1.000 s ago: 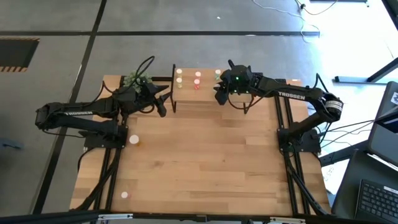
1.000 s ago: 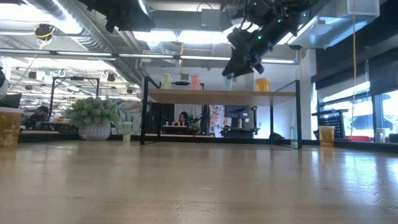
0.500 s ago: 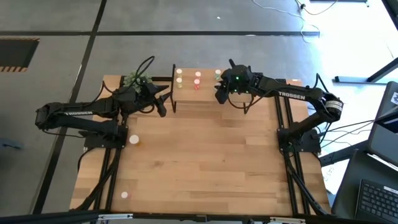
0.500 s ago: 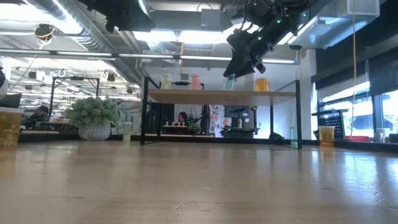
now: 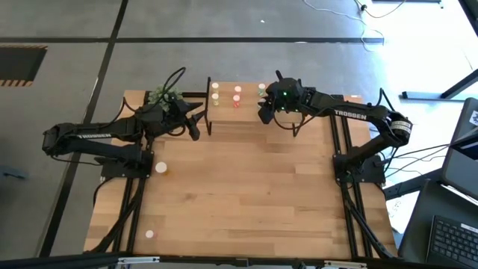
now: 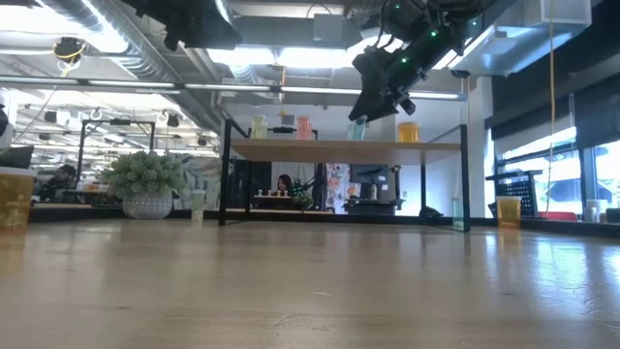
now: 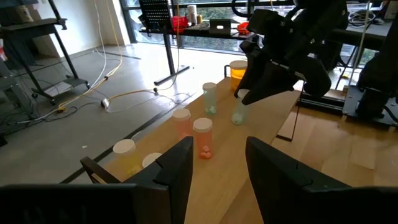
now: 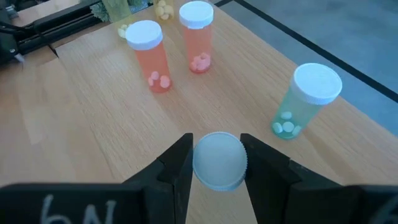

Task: Pick and place medicine bottles onto shelf by color
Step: Put the bottom blue pill bottle on the shelf aligned with the other blue pill bottle

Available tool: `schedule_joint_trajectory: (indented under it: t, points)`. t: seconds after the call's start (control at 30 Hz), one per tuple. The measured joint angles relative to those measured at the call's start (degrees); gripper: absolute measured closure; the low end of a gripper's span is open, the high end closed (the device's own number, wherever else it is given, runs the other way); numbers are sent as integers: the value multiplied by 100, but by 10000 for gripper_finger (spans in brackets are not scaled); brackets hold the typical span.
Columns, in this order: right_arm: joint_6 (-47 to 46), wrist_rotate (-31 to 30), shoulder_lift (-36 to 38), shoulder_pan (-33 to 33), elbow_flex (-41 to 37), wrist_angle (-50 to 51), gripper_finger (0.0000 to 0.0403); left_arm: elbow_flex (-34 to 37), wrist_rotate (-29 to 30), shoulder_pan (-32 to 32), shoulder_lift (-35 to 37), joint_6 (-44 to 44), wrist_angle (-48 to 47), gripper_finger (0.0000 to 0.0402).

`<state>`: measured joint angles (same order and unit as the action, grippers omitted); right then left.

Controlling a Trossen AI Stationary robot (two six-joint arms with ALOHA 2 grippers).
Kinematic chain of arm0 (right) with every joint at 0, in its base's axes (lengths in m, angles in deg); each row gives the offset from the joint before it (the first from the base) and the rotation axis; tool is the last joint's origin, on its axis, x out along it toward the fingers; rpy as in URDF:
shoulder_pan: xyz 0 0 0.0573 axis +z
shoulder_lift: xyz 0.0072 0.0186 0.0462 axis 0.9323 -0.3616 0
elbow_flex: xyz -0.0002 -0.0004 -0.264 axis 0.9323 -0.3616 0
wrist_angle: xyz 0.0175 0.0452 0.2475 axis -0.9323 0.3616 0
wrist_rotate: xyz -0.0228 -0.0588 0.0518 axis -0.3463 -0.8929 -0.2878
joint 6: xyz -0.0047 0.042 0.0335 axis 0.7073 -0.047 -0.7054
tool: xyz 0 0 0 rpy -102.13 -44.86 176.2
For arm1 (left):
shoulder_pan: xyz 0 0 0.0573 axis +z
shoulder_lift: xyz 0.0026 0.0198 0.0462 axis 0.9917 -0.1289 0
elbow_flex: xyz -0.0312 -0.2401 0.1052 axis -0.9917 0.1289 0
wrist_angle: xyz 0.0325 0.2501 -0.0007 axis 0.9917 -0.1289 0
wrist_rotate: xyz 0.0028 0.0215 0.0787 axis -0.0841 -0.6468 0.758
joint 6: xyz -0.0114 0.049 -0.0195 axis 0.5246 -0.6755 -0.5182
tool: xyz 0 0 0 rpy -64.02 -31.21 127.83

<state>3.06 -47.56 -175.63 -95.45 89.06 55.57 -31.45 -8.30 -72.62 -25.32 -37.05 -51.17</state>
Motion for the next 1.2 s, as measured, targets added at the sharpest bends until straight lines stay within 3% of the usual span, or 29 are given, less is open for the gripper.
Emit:
schedule_joint_trajectory:
  t: [0.93, 1.2]
  points:
    - [20, 2, -11, -7, -7, -192, 251, -1, -1, 0, 0, 1, 0, 260]
    - [505, -198, 49, -7, -7, -142, 251, 1, 0, 2, 0, -1, 1, 260]
